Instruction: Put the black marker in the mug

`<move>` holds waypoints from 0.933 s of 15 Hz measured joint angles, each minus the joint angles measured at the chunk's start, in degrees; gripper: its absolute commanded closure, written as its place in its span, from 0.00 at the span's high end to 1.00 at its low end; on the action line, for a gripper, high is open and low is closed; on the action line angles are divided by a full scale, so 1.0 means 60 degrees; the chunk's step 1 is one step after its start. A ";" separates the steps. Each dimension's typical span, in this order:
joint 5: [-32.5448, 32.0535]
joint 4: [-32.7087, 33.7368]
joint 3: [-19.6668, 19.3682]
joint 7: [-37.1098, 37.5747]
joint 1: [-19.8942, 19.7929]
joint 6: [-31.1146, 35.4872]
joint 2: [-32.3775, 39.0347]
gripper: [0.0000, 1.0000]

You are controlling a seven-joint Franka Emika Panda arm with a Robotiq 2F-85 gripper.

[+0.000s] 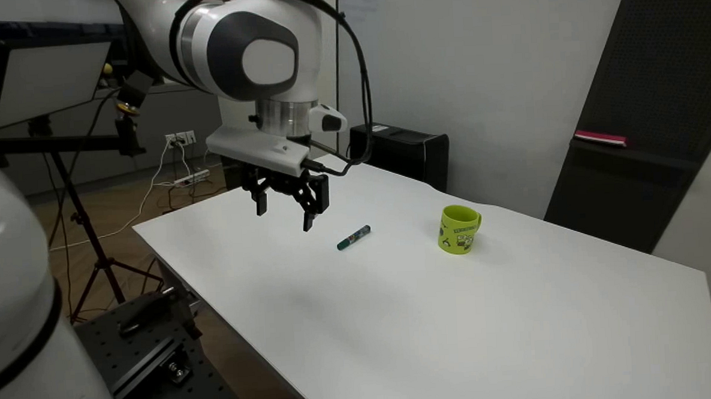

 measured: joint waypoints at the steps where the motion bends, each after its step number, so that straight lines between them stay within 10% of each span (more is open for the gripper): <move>1: 0.0007 0.0022 0.0185 0.0058 0.0087 0.0245 0.0282 1.00; 14: -0.1251 0.1830 0.1365 0.2029 0.0184 0.2307 0.3700 1.00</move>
